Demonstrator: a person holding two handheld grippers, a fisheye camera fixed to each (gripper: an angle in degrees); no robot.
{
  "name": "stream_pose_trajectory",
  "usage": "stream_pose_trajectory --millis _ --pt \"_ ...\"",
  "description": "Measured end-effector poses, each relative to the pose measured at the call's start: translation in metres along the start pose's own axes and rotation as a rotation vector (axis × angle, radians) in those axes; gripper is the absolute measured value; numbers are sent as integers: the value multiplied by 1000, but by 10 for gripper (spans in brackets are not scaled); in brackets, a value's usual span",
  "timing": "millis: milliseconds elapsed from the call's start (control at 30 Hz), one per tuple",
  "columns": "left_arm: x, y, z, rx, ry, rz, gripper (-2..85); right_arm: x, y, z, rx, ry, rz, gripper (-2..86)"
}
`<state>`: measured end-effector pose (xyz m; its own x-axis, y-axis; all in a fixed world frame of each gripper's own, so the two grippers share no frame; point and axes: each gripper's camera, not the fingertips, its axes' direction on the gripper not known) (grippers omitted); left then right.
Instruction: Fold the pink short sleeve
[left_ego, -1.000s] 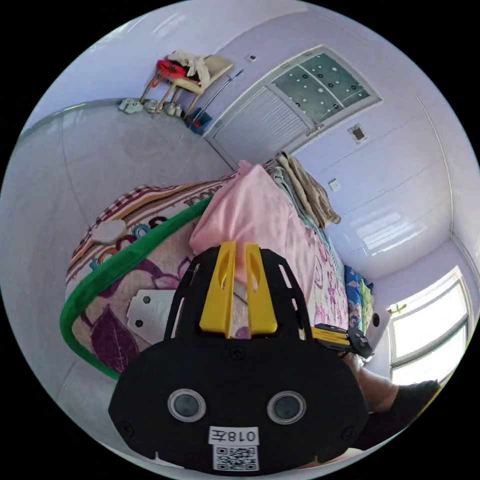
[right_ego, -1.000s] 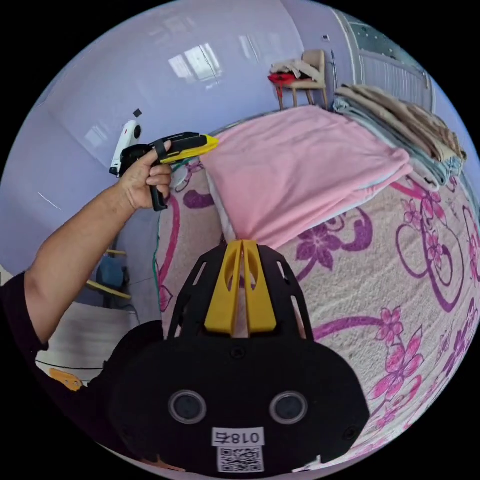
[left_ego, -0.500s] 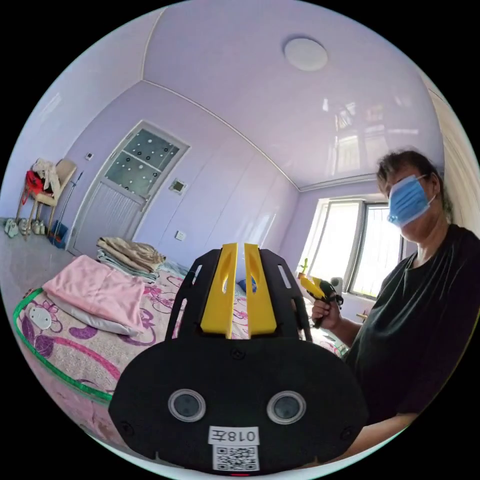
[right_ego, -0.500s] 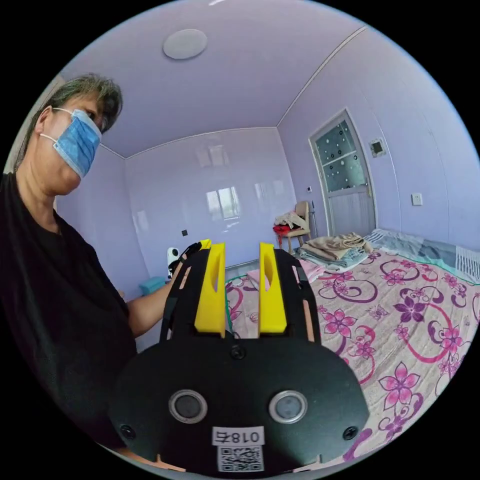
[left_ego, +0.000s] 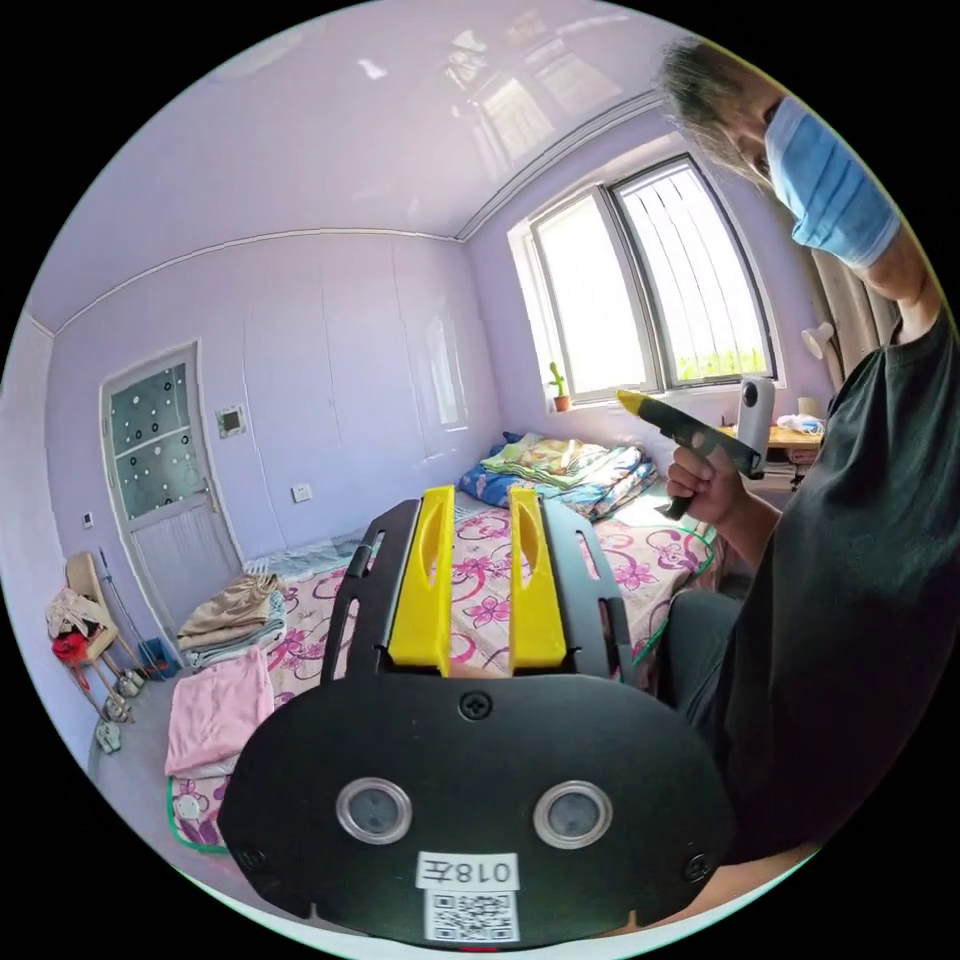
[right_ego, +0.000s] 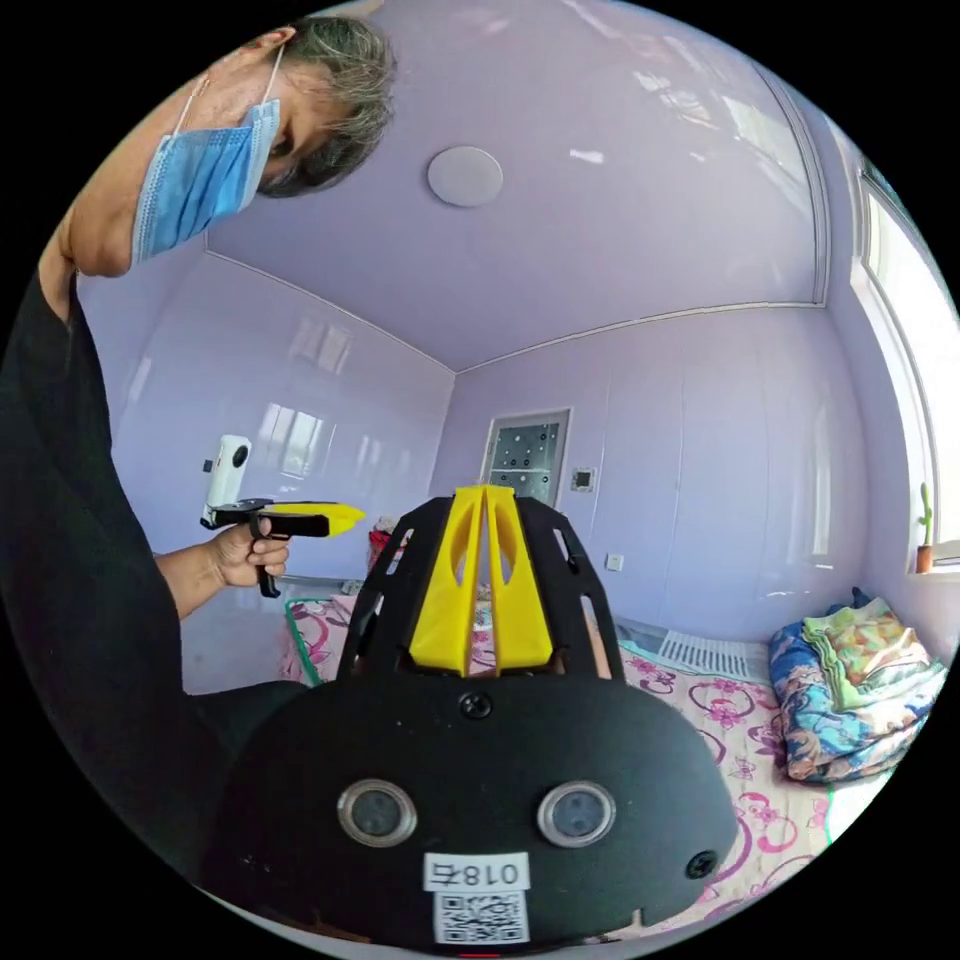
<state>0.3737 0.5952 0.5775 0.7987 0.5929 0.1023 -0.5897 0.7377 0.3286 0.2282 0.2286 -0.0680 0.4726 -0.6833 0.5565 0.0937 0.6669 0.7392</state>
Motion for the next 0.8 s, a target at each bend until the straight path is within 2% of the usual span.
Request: stream_pose_trajectory --millis 100,233,467,633,800 --pt "19 -8 13 -30 41 30 79 8 8 -21 -27 39 52 -8" --pt "35 -12 34 -66 61 28 108 35 24 -39 -20 -40 211 -6" --pt "50 -9 73 -126 176 19 122 61 39 -39 -43 -83 311 -3" --pt "16 8 93 -162 139 -145 107 87 51 -22 -94 -131 413 -3" --pt "-29 49 126 -258 -18 -297 100 113 72 4 -176 -108 449 -2"
